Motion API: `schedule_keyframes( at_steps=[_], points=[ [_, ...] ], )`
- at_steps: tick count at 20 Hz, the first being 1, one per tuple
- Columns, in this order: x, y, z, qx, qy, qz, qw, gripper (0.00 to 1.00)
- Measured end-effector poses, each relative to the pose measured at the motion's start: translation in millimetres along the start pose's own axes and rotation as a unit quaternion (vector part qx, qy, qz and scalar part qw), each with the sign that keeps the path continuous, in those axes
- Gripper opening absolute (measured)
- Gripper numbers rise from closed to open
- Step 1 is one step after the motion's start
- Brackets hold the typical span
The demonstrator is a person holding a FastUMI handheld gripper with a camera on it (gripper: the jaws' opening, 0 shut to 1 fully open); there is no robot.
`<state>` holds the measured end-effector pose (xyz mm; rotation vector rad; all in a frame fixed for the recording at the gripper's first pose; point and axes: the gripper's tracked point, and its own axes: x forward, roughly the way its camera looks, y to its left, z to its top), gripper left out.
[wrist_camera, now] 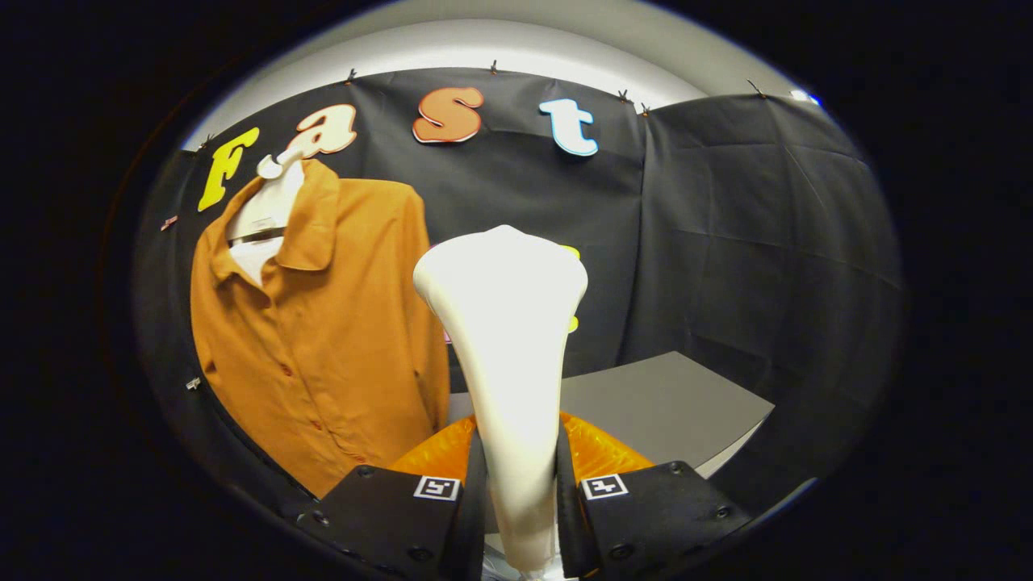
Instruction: Iron the clothes twice with a garment steamer, once on the left side and once on the right side.
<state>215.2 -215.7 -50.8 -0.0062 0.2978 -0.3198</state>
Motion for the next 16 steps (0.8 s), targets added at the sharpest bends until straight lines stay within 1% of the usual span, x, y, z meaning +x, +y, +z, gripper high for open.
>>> schedule_keyframes(
  at_steps=[4, 7, 10, 16],
  points=[
    [-16, 56, 2, -0.015, -0.011, 0.027, 0.999, 0.40],
    [-13, 90, 0, -0.024, -0.009, 0.051, 0.998, 0.40],
    [-1, 114, -5, -0.029, 0.002, 0.068, 0.997, 0.40],
    [30, 145, -14, -0.040, 0.020, 0.091, 0.995, 0.40]
  ],
)
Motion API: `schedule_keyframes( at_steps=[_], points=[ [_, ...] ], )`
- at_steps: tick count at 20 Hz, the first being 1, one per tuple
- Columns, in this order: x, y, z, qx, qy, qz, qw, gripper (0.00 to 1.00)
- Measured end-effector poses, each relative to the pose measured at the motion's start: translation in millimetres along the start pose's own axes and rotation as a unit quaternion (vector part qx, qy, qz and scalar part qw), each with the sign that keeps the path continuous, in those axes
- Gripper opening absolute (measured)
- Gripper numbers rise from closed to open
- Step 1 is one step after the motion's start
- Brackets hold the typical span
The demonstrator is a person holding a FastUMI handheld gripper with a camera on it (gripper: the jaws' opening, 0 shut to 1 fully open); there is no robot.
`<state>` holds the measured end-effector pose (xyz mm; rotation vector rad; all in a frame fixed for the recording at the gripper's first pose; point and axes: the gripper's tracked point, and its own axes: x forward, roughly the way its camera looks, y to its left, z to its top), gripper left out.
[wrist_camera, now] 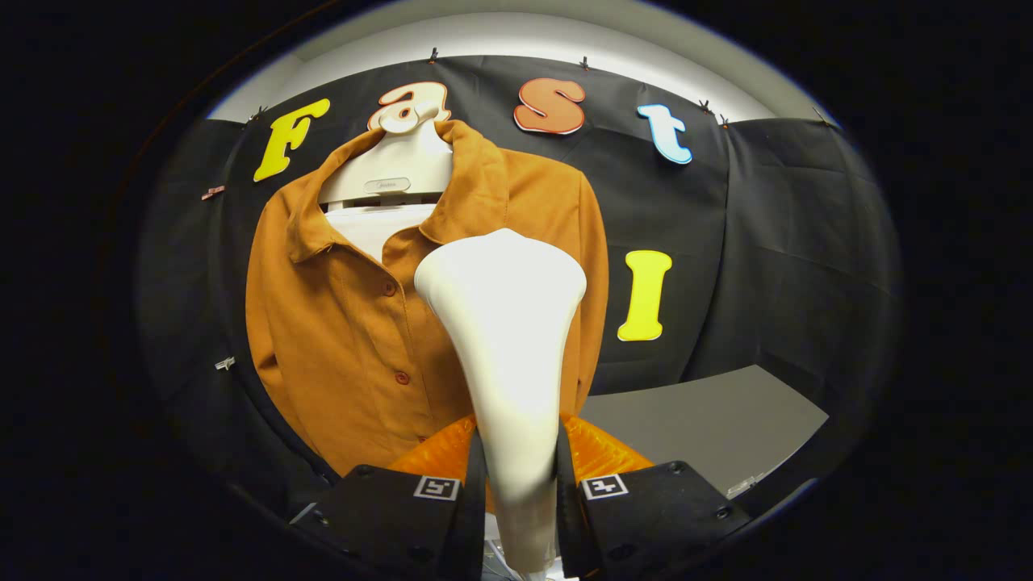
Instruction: Iron the clothes twice with a garment steamer, once on the left side and once on the right side.
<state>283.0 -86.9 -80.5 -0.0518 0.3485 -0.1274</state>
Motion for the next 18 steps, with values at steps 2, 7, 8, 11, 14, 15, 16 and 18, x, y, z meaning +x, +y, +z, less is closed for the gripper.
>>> schedule_keyframes(
  at_steps=[2, 7, 8, 11, 14, 15, 16, 18],
  points=[
    [13, 7, -5, -0.004, 0.011, 0.006, 1.000, 0.40],
    [32, 12, -18, -0.012, 0.033, 0.005, 0.999, 0.40],
    [34, 12, -21, -0.012, 0.037, 0.003, 0.999, 0.40],
    [36, 10, -34, -0.011, 0.051, -0.002, 0.999, 0.40],
    [36, 7, -55, -0.006, 0.073, -0.009, 0.997, 0.40],
    [36, 7, -64, -0.004, 0.084, -0.013, 0.996, 0.40],
    [36, 7, -73, -0.003, 0.093, -0.015, 0.996, 0.40],
    [36, 9, -87, -0.002, 0.110, -0.016, 0.994, 0.40]
  ],
)
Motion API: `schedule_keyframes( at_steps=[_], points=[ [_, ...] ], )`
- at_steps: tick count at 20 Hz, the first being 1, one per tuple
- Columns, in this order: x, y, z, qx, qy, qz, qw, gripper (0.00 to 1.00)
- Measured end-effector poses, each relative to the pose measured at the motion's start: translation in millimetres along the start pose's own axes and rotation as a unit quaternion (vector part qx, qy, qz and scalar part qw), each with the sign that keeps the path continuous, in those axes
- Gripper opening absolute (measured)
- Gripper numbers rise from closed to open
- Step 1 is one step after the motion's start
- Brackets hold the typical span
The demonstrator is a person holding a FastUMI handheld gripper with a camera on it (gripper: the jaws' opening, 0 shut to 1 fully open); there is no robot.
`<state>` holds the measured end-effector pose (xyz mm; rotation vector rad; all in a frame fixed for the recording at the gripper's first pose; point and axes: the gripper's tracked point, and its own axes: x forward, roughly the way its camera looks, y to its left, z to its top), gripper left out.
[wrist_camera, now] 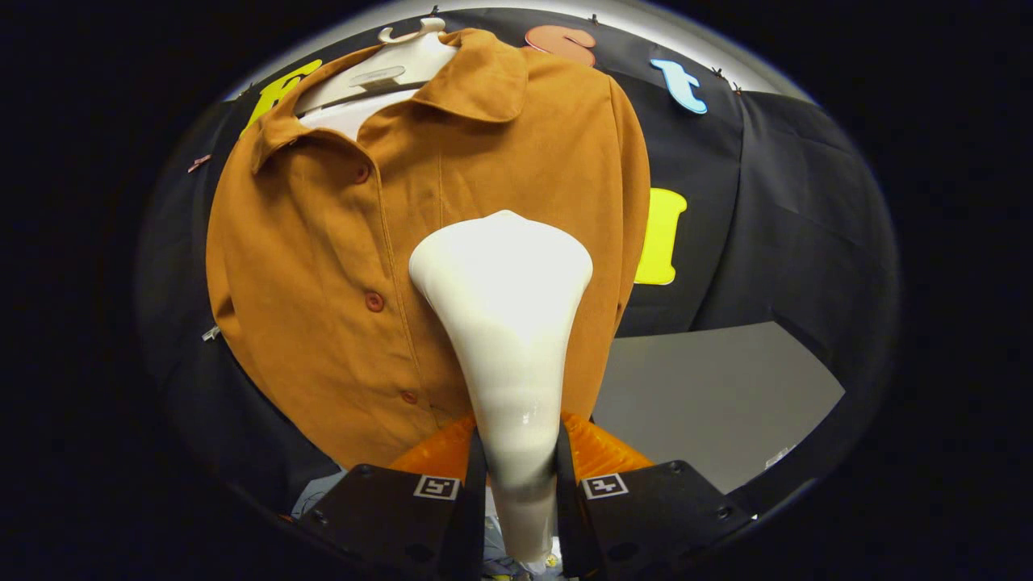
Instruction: Iron the clothes twice with a garment steamer, once on the left side and once on the right side.
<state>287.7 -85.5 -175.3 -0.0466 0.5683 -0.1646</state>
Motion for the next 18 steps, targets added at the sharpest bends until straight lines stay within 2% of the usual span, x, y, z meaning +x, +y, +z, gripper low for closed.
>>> schedule_keyframes(
  at_steps=[18],
  points=[
    [31, -7, -110, 0.014, 0.130, 0.010, 0.991, 0.40]
  ],
)
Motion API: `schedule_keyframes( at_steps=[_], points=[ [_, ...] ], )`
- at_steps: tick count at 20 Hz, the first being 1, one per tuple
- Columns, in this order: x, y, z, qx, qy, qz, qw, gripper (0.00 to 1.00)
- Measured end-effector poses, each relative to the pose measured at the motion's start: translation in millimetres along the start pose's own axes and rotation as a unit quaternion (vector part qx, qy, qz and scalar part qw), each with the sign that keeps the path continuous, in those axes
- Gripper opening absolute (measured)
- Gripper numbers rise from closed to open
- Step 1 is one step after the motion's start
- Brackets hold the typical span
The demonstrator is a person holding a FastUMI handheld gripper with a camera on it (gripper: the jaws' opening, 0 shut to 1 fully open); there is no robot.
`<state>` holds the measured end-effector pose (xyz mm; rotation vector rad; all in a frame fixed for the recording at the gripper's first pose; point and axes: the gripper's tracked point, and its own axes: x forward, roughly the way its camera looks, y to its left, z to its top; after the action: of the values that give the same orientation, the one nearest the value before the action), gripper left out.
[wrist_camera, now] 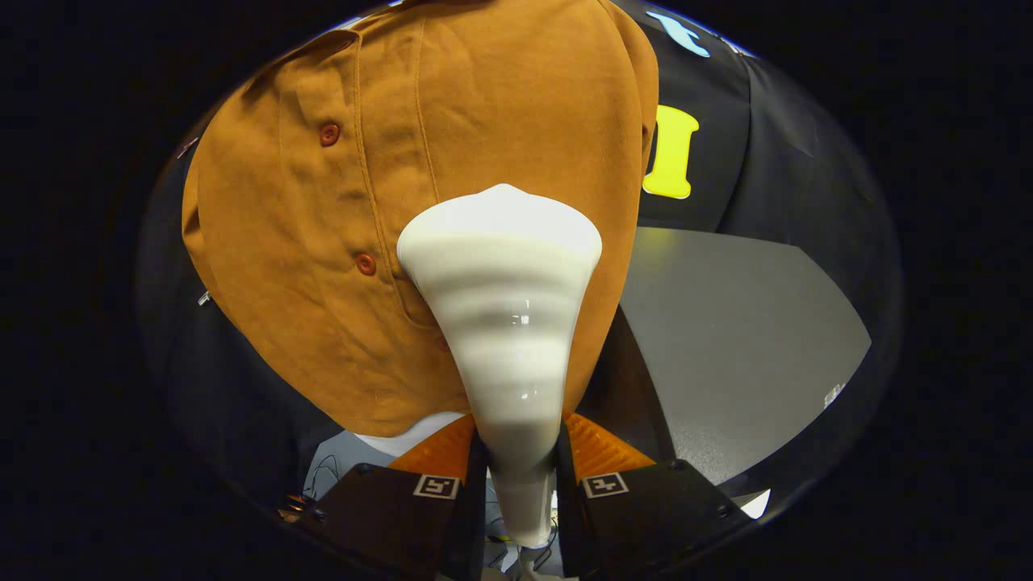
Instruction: Iron the clothes twice with a garment steamer, once on the left side and once on the right side.
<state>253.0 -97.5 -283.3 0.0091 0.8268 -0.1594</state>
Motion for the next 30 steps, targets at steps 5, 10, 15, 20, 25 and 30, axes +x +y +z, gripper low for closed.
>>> schedule_keyframes(
  at_steps=[5, 10, 15, 20, 25, 30],
  points=[
    [-9, -5, -6, 0.007, 0.004, -0.007, 1.000, 0.40],
    [-60, 9, 33, 0.003, -0.074, -0.009, 0.997, 0.40],
    [-103, 53, 79, -0.019, -0.149, 0.010, 0.989, 0.40],
    [-120, 122, 103, -0.041, -0.178, 0.044, 0.982, 0.40],
    [-113, 162, 125, -0.047, -0.192, 0.050, 0.979, 0.40],
    [-94, 177, 127, -0.048, -0.179, 0.029, 0.982, 0.40]
  ],
)
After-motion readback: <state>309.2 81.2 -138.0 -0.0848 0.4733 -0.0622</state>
